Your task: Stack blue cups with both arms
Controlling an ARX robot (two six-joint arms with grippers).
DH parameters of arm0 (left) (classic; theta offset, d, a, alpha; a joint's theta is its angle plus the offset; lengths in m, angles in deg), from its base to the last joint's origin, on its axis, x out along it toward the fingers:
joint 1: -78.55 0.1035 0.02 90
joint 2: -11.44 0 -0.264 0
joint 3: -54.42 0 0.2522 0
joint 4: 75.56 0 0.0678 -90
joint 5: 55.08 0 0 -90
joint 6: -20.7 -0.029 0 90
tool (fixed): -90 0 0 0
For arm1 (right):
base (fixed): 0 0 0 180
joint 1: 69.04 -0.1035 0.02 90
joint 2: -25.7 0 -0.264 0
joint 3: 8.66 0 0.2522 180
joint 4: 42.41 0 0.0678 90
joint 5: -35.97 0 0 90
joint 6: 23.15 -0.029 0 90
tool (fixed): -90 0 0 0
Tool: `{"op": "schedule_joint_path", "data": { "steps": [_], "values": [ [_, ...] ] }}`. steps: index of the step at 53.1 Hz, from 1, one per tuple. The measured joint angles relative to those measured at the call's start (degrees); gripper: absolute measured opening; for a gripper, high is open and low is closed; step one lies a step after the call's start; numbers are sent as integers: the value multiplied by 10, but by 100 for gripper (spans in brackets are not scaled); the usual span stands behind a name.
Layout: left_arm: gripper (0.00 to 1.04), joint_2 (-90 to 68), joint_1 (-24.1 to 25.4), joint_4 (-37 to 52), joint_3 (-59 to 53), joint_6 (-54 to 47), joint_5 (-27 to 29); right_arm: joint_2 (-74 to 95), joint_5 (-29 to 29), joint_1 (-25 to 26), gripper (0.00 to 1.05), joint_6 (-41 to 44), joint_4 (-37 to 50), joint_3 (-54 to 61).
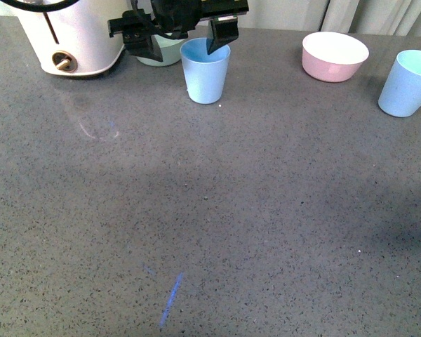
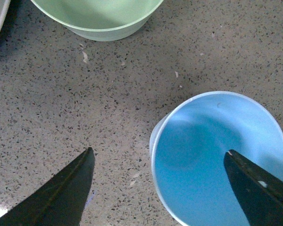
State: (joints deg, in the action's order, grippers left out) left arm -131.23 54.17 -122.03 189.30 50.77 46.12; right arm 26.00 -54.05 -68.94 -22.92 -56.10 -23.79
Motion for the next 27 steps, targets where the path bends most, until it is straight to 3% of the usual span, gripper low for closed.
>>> {"op": "schedule_joint_path", "data": {
  "steps": [27],
  "values": [
    [8, -10, -14, -30, 15, 52, -26, 0, 0, 0, 96, 0, 0, 0]
  ]
}}
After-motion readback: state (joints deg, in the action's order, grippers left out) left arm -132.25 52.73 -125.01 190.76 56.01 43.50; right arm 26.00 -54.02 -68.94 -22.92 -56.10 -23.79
